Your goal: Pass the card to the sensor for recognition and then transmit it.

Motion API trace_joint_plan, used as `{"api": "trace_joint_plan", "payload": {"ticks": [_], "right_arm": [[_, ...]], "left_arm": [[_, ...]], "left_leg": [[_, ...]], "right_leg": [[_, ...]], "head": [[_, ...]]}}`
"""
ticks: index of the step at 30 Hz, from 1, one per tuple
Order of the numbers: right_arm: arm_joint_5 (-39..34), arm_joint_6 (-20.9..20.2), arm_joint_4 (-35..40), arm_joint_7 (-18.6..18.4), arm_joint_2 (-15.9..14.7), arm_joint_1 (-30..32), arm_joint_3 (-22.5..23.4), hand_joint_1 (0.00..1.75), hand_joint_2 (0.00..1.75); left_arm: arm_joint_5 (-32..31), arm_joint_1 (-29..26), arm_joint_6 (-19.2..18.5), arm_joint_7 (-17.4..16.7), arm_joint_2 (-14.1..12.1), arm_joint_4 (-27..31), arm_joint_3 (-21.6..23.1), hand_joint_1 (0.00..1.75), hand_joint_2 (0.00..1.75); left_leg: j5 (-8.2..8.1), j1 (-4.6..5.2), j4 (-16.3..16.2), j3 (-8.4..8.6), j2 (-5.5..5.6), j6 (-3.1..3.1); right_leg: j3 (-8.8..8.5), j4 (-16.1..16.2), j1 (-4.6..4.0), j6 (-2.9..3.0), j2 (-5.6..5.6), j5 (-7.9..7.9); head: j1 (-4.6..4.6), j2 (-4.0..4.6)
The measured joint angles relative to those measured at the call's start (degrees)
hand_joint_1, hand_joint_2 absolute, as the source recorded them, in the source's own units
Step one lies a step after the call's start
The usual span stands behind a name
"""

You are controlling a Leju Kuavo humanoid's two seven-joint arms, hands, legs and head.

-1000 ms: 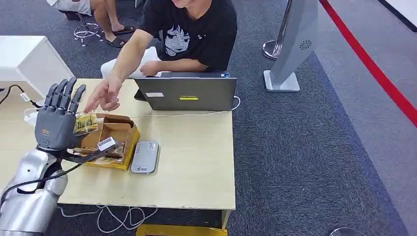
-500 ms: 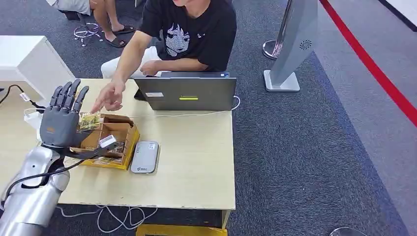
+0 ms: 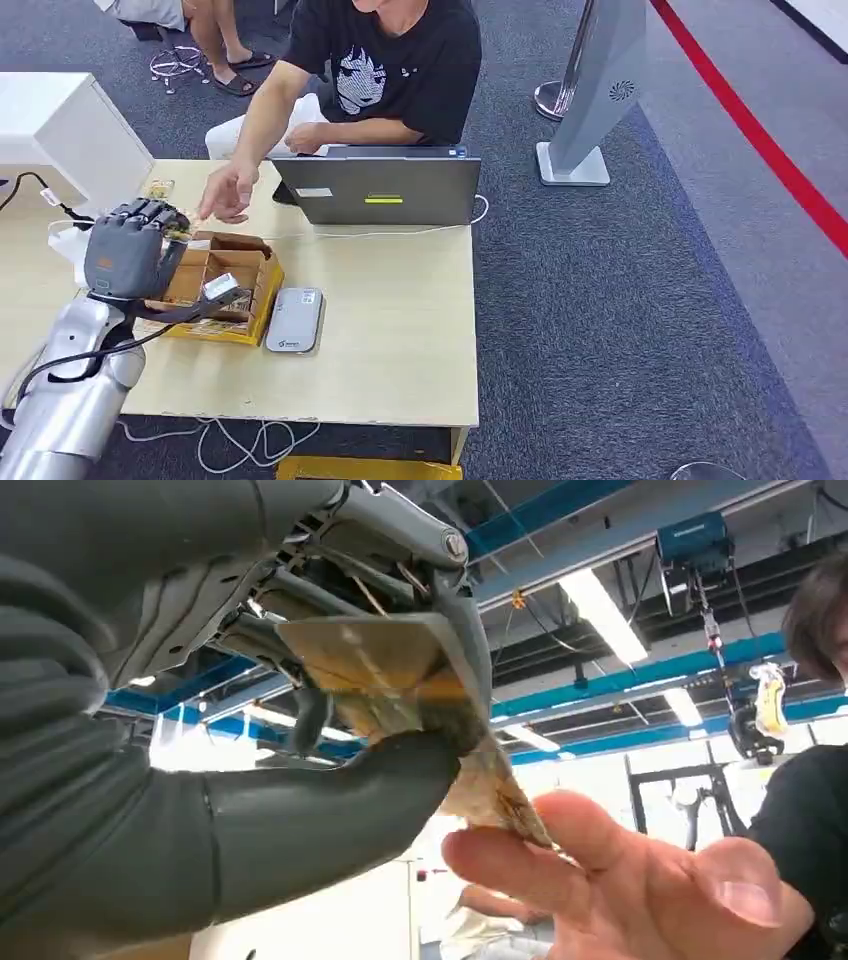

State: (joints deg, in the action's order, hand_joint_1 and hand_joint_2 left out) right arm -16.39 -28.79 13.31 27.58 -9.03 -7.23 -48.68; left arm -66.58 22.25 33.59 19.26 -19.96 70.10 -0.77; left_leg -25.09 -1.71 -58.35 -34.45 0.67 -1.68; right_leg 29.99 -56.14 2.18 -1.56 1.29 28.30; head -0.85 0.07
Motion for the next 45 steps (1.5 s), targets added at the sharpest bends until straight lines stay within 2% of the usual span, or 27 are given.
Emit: {"api": "trace_joint_plan", "payload": {"ticks": [15, 18, 22, 24, 29, 33, 45], "right_arm": [[0.2, -0.4, 0.0, 0.0, -0.3, -0.1, -0.2, 0.0, 1.75], [0.2, -0.3, 0.0, 0.1, -0.3, -0.1, -0.2, 0.0, 1.75], [0.2, -0.2, 0.0, 0.2, -0.3, -0.1, -0.2, 0.0, 1.75], [0.2, -0.2, 0.0, 0.2, -0.3, -0.2, -0.2, 0.0, 1.75], [0.2, -0.1, 0.0, 0.1, -0.3, -0.2, -0.2, 0.0, 1.75], [0.4, -0.5, 0.0, 0.1, -0.4, -0.3, -0.2, 0.0, 1.75], [0.7, -1.1, 0.0, 0.4, -1.0, -0.4, -0.2, 0.0, 1.75]], "left_arm": [[1.8, 0.4, -0.2, 1.8, 0.2, -0.3, 0.0, 1.75, 1.75], [4.7, 0.5, -4.3, 5.2, 0.6, -0.5, 0.3, 1.75, 1.75], [6.8, -0.4, -9.4, 8.3, 1.5, -1.0, 3.8, 1.75, 1.75], [7.2, -1.4, -10.7, 9.1, 2.3, -1.6, 5.6, 1.75, 1.75], [6.7, -3.4, -11.1, 9.2, 3.7, -6.0, 11.0, 1.75, 1.75], [6.9, -3.5, -12.2, 8.9, 3.8, -10.1, 13.8, 1.75, 1.75], [7.6, -2.5, -12.8, 8.5, 3.6, -15.7, 15.8, 1.75, 1.75]], "left_leg": [[0.0, 0.0, 0.0, 0.0, 0.0, 0.0], [0.0, 0.0, 0.0, -0.01, 0.0, 0.0], [0.0, 0.02, 0.0, -0.03, 0.0, 0.0], [-0.01, 0.03, 0.0, -0.04, 0.0, 0.0], [-0.01, 0.03, 0.0, -0.05, 0.0, 0.01], [-0.01, 0.02, 0.0, -0.05, 0.0, 0.0], [0.0, 0.02, 0.0, -0.05, 0.03, 0.01]], "right_leg": [[0.0, 0.0, 0.0, 0.0, 0.0, 0.0], [0.0, 0.0, 0.0, 0.0, 0.0, 0.0], [-0.01, 0.0, 0.02, 0.0, -0.01, 0.0], [0.0, 0.0, 0.02, 0.0, 0.0, 0.0], [0.01, 0.0, 0.02, 0.0, -0.01, 0.0], [0.01, 0.0, 0.01, 0.0, -0.01, 0.0], [-0.04, 0.0, 0.01, 0.0, -0.04, 0.0]], "head": [[0.0, 0.0], [0.0, 0.0], [0.0, 0.0], [0.0, 0.0], [0.0, 0.0], [0.0, 0.0], [0.0, 0.0]]}}
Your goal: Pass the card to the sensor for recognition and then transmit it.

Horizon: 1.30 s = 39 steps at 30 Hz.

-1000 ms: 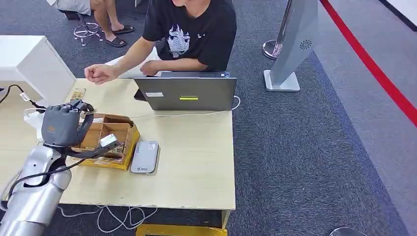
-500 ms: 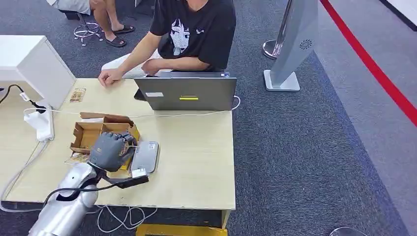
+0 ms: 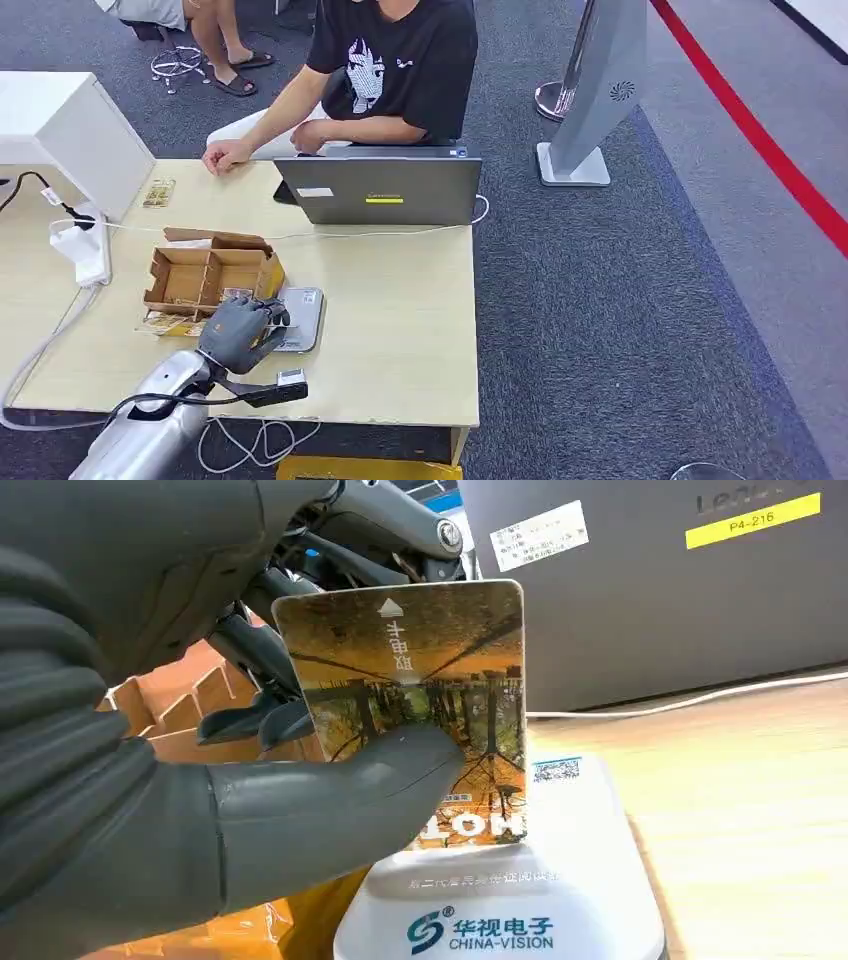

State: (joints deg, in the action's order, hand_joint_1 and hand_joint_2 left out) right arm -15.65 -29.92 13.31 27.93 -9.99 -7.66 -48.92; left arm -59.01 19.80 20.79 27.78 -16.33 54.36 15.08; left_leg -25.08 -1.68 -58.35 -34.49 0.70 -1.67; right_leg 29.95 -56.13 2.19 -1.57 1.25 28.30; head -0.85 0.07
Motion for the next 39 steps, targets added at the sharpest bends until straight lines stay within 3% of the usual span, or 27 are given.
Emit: {"api": "trace_joint_plan", "payload": {"ticks": [14, 17, 20, 25, 31, 39], "right_arm": [[0.2, -0.1, 0.0, 0.3, -0.2, 0.0, 0.0, 0.0, 1.75], [2.5, -1.4, 0.0, 0.8, -0.7, -0.5, -1.2, 0.0, 1.75], [3.6, -2.4, 0.1, 1.4, -1.2, -1.0, -2.1, 0.0, 1.75], [4.5, -3.1, 0.2, 1.6, -1.8, -1.4, -3.2, 0.0, 1.75], [5.6, -3.7, 0.3, 1.7, -2.3, -2.0, -4.3, 0.0, 1.75], [5.6, -3.9, 0.5, 1.7, -2.4, -2.1, -4.8, 0.0, 1.75]], "left_arm": [[-0.1, 0.6, 0.2, 0.0, 0.0, -1.2, 0.4, 1.75, 1.75], [0.5, 1.0, 5.6, 1.0, 1.1, -2.3, 0.7, 1.75, 1.75], [0.5, 1.7, 7.0, 1.2, 1.7, -2.1, 0.7, 1.75, 1.75], [1.0, 3.0, 8.4, 1.0, 2.1, 0.1, 0.7, 1.75, 1.75], [1.6, 6.2, 7.1, -0.3, 2.0, 5.5, 0.7, 1.75, 1.75], [1.6, 6.8, 7.0, -0.3, 2.0, 7.8, 0.7, 1.75, 1.75]], "left_leg": [[0.02, 0.0, 0.0, 0.03, 0.0, 0.01], [0.02, 0.0, 0.0, 0.03, 0.0, 0.02], [0.02, 0.0, 0.0, 0.01, 0.0, 0.02], [0.02, 0.0, 0.0, 0.01, 0.0, 0.02], [0.02, 0.0, 0.0, 0.0, 0.01, 0.02], [0.02, 0.0, 0.0, 0.0, 0.01, 0.02]], "right_leg": [[-0.04, 0.0, 0.0, 0.0, 0.0, -0.01], [0.0, 0.0, 0.0, -0.01, 0.0, -0.01], [0.02, 0.0, 0.01, -0.04, 0.0, -0.03], [0.04, 0.0, 0.01, -0.04, 0.0, -0.04], [0.01, 0.0, 0.0, -0.04, -0.01, -0.04], [0.02, 0.0, 0.0, -0.04, 0.0, -0.03]], "head": [[0.0, 0.0], [0.0, 0.0], [0.02, 0.0], [0.0, 0.0], [-0.02, 0.0], [0.0, 0.0]]}}
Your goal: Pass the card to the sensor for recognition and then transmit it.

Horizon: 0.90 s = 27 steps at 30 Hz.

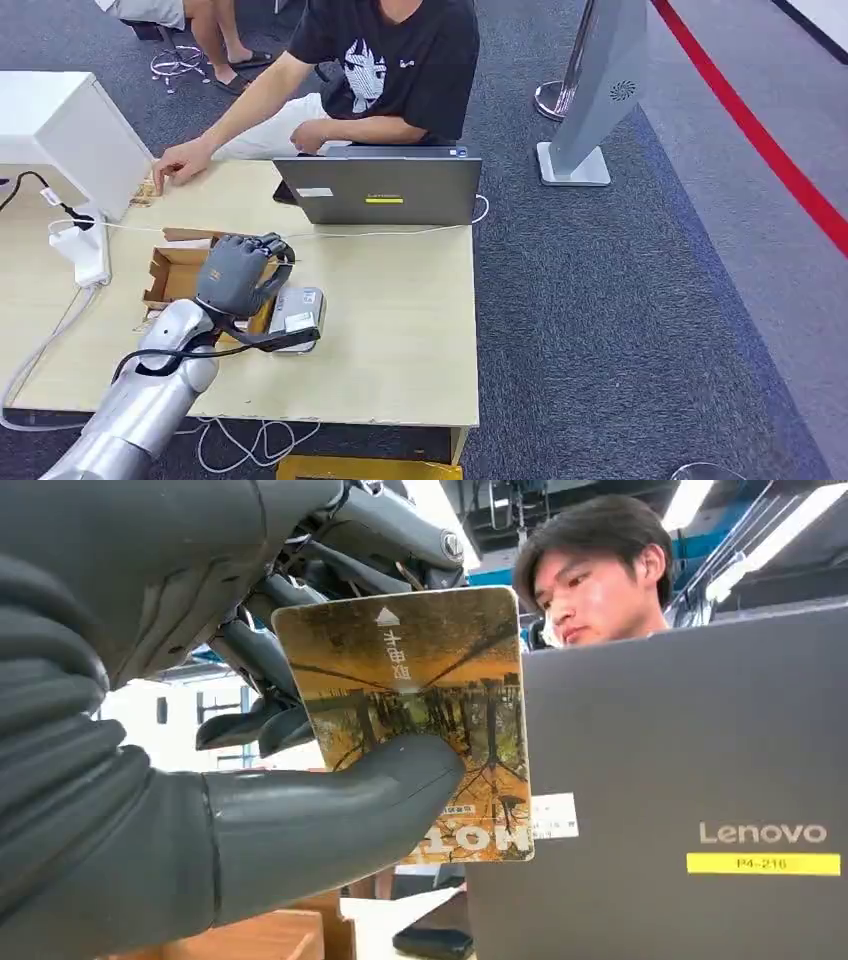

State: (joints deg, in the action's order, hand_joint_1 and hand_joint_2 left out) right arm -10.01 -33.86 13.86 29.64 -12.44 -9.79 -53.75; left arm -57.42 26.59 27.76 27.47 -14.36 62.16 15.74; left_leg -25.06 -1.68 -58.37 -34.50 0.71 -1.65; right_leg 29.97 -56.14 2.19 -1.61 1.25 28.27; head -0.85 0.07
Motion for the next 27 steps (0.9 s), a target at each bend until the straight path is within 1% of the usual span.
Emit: {"api": "trace_joint_plan", "payload": {"ticks": [10, 18, 27], "right_arm": [[0.8, -0.2, 0.0, 0.2, -0.3, -0.2, -0.5, 0.0, 1.75], [3.3, -2.0, 0.0, 1.0, -0.8, -1.2, -1.7, 0.0, 1.75], [6.8, -3.6, 0.4, 2.0, -1.5, -2.4, -3.5, 0.0, 1.75]], "left_arm": [[0.0, 0.2, -0.3, 0.0, 0.0, 0.4, 0.0, 1.75, 1.75], [-0.2, 3.4, -1.6, -0.7, 0.0, 0.2, -0.3, 1.75, 1.75], [-0.2, 6.5, -1.2, -0.7, 0.6, -3.4, -1.0, 1.75, 1.75]], "left_leg": [[0.0, 0.0, 0.0, 0.0, 0.0, 0.0], [0.01, 0.0, 0.0, 0.01, -0.01, 0.01], [0.01, 0.0, 0.0, 0.0, -0.01, 0.01]], "right_leg": [[0.01, 0.0, 0.0, 0.0, 0.0, 0.0], [0.01, 0.0, 0.0, -0.01, 0.01, -0.01], [0.02, 0.0, 0.0, -0.01, 0.0, -0.01]], "head": [[0.0, 0.0], [-0.02, 0.0], [0.0, 0.0]]}}
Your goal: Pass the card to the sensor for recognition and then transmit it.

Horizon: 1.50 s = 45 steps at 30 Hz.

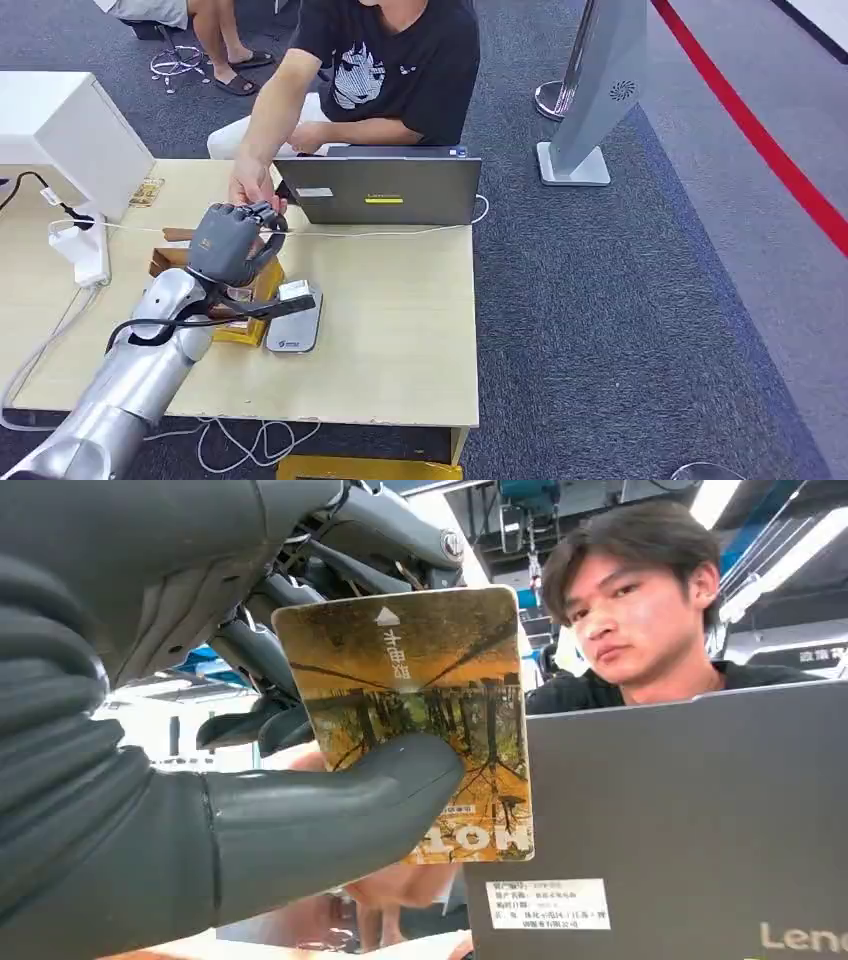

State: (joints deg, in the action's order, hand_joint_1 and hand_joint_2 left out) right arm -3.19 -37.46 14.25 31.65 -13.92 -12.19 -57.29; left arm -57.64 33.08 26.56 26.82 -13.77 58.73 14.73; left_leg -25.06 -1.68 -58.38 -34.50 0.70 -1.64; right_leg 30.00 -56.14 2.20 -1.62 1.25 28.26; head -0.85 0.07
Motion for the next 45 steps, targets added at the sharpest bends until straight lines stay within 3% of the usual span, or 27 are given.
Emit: {"api": "trace_joint_plan", "payload": {"ticks": [7, 8, 9, 28, 40, 45], "right_arm": [[2.9, -1.2, 0.2, 1.4, -0.7, -1.1, -2.0, 0.0, 1.75], [3.4, -1.7, 0.2, 1.4, -0.9, -1.1, -2.4, 0.0, 1.75], [3.5, -1.7, 0.2, 1.5, -1.1, -1.1, -2.8, 0.0, 1.75], [5.8, -2.1, 0.2, 2.6, -1.6, -1.7, -4.5, 0.0, 1.75], [6.1, -2.8, 0.2, 3.2, -2.1, -1.9, -4.9, 0.0, 1.75], [6.1, -2.8, 0.2, 3.3, -2.2, -1.8, -4.9, 0.0, 1.75]], "left_arm": [[0.0, 1.3, -0.2, 0.1, 1.2, -1.6, -0.2, 1.75, 1.75], [0.0, 1.5, -0.2, 0.1, 1.4, -1.8, -0.2, 0.35, 1.75], [0.0, 1.7, -0.2, 0.1, 1.6, -2.0, -0.2, 0.03, 1.75], [-0.5, 2.3, -0.3, 0.0, 3.2, -4.4, -0.2, 0.0, 1.75], [-4.2, 2.2, -1.2, 0.9, 3.6, -4.9, 1.1, 0.0, 1.75], [-6.1, 1.7, -4.2, 2.7, 2.3, -4.9, 4.0, 0.0, 1.75]], "left_leg": [[0.0, 0.0, 0.0, 0.0, -0.01, 0.0], [0.0, 0.0, 0.0, -0.01, 0.01, 0.0], [0.0, 0.0, 0.0, -0.03, 0.01, 0.0], [0.0, 0.0, 0.0, -0.04, -0.01, 0.0], [-0.01, 0.0, 0.0, -0.04, -0.01, 0.0], [-0.01, 0.0, 0.0, -0.04, -0.02, 0.0]], "right_leg": [[0.01, 0.0, 0.0, 0.0, 0.02, 0.0], [-0.01, 0.0, 0.0, 0.0, 0.0, 0.0], [0.0, 0.0, 0.0, -0.01, -0.02, 0.0], [0.01, 0.0, 0.01, -0.01, 0.03, -0.01], [0.02, 0.0, 0.0, -0.01, 0.02, 0.0], [0.0, 0.0, 0.0, -0.01, 0.03, 0.0]], "head": [[0.0, 0.0], [-0.02, 0.0], [0.02, 0.0], [-0.02, 0.0], [-0.02, 0.0], [0.0, 0.0]]}}
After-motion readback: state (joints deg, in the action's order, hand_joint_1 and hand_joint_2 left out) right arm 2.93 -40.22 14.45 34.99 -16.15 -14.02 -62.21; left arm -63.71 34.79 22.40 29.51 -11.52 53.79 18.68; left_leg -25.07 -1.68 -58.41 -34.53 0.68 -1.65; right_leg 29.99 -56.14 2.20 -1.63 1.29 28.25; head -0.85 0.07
